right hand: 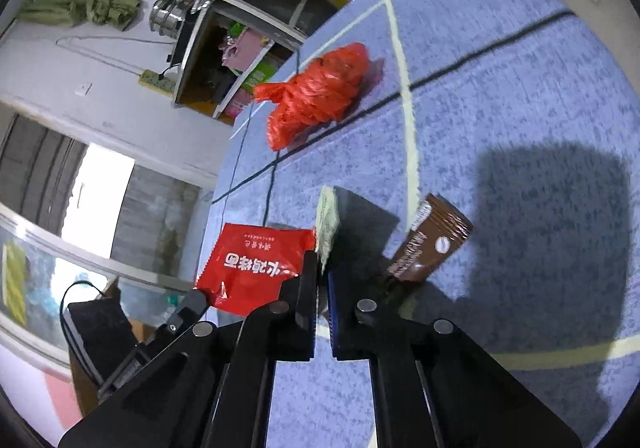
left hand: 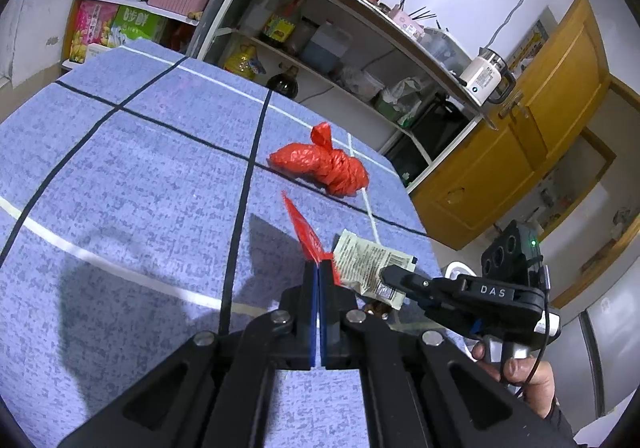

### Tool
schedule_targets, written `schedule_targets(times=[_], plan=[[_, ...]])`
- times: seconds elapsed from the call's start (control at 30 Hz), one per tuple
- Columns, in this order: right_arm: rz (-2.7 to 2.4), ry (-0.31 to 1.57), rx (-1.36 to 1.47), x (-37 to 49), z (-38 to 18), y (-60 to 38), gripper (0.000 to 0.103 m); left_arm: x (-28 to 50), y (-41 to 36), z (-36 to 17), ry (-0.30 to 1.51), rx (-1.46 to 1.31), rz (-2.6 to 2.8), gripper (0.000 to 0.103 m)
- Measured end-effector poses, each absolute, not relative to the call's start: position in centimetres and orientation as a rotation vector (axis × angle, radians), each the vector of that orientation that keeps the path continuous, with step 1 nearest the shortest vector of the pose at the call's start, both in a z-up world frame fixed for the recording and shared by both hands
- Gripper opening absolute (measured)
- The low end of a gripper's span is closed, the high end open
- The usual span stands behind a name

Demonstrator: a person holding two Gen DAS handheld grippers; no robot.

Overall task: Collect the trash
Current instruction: 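Grasp the receipt with the right gripper while the left gripper holds the red bag, then carry the red bag and receipt over the bin and open both grippers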

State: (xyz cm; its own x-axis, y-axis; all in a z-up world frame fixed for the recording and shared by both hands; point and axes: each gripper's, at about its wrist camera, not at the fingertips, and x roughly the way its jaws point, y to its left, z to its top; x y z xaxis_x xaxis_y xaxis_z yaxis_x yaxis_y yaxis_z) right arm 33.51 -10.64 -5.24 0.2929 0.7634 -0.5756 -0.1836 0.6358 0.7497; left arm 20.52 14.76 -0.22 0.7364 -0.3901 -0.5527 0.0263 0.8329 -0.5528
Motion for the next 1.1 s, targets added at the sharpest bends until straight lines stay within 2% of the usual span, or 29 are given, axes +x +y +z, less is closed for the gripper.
schedule_targets(times=[0.23, 0.57, 1.1], plan=[[0.699, 1.046, 0.596, 31.9, -3.3, -12.3, 0.003, 20.0, 13.6, 2.0, 0.66, -0.542, -0.295, 0.0], [0.65, 0.947, 0.626, 29.0, -0.2, -19.4, 0.003, 20.5, 8.7, 5.4, 0.615, -0.523, -0.411, 0.0], [0.381, 0.84, 0.699, 22.9, 0.6, -36.1, 0.003, 23.5, -8.5, 6.8, 0.702, -0.398, -0.676, 0.0]])
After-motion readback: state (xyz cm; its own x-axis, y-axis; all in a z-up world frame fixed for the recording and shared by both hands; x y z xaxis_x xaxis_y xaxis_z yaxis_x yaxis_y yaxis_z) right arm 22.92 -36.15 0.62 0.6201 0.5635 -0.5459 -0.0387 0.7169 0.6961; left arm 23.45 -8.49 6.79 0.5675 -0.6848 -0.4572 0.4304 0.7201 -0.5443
